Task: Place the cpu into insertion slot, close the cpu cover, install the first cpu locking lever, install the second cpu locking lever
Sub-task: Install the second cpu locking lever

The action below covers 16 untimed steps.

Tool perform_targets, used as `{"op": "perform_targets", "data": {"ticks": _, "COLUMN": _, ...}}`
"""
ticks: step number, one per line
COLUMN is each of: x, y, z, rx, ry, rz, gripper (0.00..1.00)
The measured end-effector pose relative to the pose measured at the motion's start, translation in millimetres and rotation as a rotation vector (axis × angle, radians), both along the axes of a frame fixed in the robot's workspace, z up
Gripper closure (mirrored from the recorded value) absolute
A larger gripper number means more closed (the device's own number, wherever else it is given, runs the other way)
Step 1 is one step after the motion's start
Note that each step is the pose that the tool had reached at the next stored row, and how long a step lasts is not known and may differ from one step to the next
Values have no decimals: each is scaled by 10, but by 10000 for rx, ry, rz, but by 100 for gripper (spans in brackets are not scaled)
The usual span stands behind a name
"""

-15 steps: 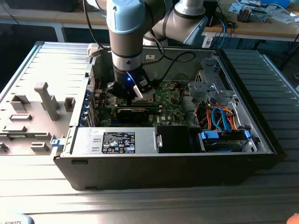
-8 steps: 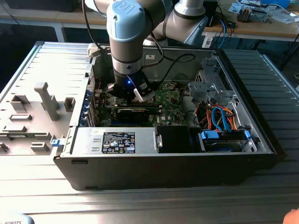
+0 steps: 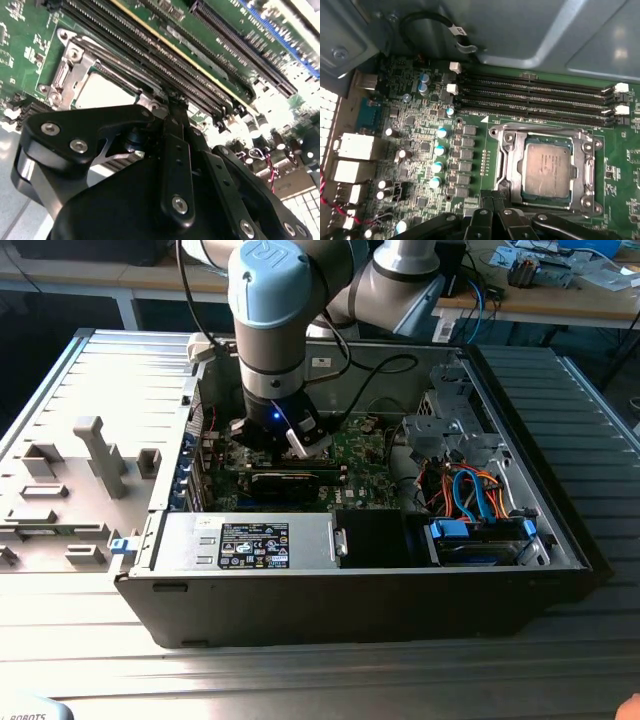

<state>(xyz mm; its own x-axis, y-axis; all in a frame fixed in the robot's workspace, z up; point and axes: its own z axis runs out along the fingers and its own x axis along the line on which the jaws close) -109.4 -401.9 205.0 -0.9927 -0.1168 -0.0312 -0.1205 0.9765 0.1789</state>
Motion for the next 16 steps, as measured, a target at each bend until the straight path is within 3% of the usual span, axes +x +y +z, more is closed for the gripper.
{"op": "perform_targets", "data": {"ticks": 3, "x": 4, "y": 1, "z": 64, "rx": -90, "ry": 0, "rz": 0, "gripper": 89}}
{"op": "perform_targets", "data": {"ticks": 7, "x": 113, "y": 16, "z": 72, "rx": -367, "ry": 61, "rz": -1, "gripper": 89}}
{"op": "perform_targets", "data": {"ticks": 11, "x": 228, "y": 36, "z": 71, "rx": -593, "ry": 146, "rz": -1, "gripper": 89}}
{"op": "perform_targets", "data": {"ticks": 12, "x": 278, "y": 43, "z": 72, "rx": -664, "ry": 194, "rz": 1, "gripper": 89}}
{"op": "perform_targets", "data": {"ticks": 16, "x": 399, "y": 54, "z": 71, "rx": -753, "ry": 332, "rz": 5, "gripper": 89}}
